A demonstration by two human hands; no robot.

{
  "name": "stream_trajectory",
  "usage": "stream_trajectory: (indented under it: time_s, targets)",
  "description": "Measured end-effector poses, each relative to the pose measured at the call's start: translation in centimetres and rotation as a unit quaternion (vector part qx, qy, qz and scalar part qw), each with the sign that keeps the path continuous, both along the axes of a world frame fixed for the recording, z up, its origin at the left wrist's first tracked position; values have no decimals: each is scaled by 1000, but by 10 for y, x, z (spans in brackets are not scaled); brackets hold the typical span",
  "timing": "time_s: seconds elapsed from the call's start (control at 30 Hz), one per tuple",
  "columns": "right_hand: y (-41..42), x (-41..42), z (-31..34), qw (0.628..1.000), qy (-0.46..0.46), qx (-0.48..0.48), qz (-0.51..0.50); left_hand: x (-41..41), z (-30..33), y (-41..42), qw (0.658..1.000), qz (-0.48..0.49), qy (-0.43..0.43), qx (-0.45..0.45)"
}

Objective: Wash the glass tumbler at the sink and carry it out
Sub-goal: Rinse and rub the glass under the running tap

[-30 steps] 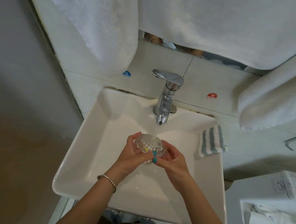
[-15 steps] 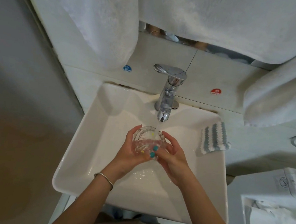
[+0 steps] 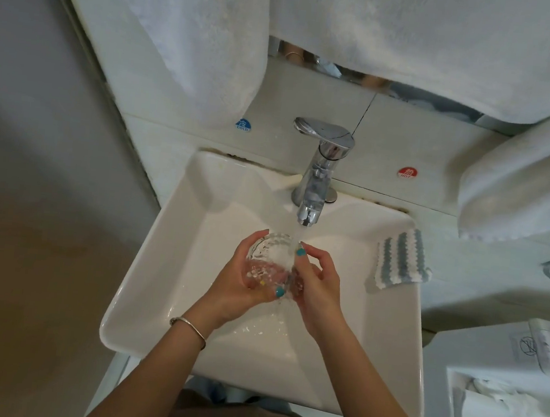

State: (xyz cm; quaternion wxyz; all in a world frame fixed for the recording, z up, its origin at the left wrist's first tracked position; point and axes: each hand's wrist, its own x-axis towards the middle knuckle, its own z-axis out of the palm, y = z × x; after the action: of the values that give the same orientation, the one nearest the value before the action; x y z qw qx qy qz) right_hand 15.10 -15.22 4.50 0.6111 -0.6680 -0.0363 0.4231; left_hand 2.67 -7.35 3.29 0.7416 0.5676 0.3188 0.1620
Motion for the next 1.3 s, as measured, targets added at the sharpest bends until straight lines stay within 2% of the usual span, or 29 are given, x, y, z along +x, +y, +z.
stream_trajectory:
  time_s: [0.1,0.27,0.4,0.53,0.8,0.93,1.07,1.17,1.3]
  targets:
    - [1,-3,1,1000,-8,8,8,0,-1,0,1000,-6,-2,-13]
    - [4,-3,0,998,18,-10,-55,0,0,3,1000,-25,0,-11]
    - [-2,0,0,999,27,11,-15,0,0,6,1000,-14,13,-12]
    - [1,0,-1,999,30,-7,-12,-1,-2,7,999,-18,7,-27]
    - [-8,11,-1,992,114,18,40,-12,-5,17,999,-25,-4,-41]
    - [-3,10,-1,995,95,-31,10,-12,-3,19,998,-54,3,-44]
    - [-7,11,-4,993,117,-9,6,-10,-2,21,997,-67,17,-36]
    - [-14,14,-6,989,141,28,28,-7,-2,18,998,-40,48,-31]
    - [-19,16,-6,988,144,30,56,-5,-5,15,998,-2,61,-27]
